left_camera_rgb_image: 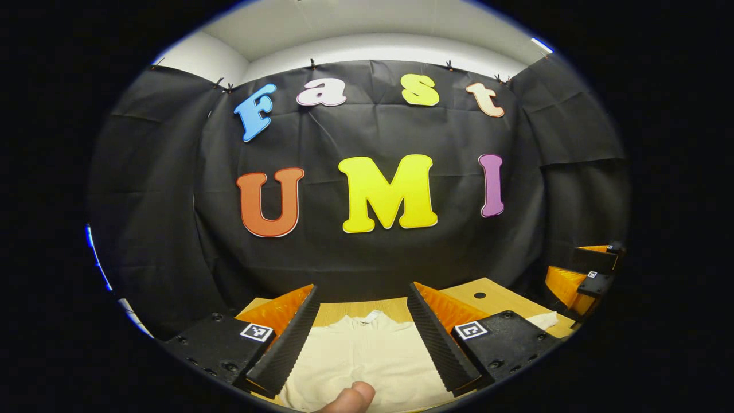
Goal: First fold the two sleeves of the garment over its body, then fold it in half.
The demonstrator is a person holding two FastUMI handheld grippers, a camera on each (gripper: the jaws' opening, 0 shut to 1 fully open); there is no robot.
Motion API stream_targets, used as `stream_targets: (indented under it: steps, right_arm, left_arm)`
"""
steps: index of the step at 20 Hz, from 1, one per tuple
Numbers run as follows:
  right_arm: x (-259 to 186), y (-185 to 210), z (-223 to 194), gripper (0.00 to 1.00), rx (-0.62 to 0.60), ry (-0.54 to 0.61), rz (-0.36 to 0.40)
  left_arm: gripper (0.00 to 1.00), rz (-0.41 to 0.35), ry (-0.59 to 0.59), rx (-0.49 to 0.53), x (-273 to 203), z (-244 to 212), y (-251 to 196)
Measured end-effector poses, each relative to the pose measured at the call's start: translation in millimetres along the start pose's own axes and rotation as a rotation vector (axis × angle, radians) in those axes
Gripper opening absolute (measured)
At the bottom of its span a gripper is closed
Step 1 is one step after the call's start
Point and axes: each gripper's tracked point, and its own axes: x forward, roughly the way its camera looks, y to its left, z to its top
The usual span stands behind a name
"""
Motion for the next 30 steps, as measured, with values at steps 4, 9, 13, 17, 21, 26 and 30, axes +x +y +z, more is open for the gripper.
stream_targets:
  steps: [4, 9, 13, 17, 21, 26, 30]
  right_arm:
    - [27, -56, -27, 0.94, 0.046, 0.054, -0.081]
    - [63, -143, -94, 0.94, 0.076, 0.182, -0.197]
    - [83, -221, -180, 0.94, 0.097, 0.343, -0.278]
    - [94, -280, -261, 0.93, 0.155, 0.509, -0.362]
    - [119, -280, -316, 0.96, 0.195, 0.704, -0.327]
    - [119, -281, -348, 0.93, 0.332, 0.889, -0.376]
    - [116, -279, -357, 0.92, 0.363, 0.987, -0.420]
  left_arm:
    - [0.99, 0.008, 0.030, 0.010, 1, -7, -13]
    - [0.99, 0.047, 0.061, 0.038, 6, -13, -30]
    - [0.99, 0.093, 0.096, 0.062, 6, -22, -45]
    - [0.99, 0.143, 0.128, 0.064, 1, -29, -58]
    - [0.99, 0.210, 0.174, 0.077, -8, -40, -63]
    - [0.99, 0.258, 0.187, 0.088, -17, -41, -44]
    - [0.99, 0.283, 0.219, 0.060, -19, -49, -21]
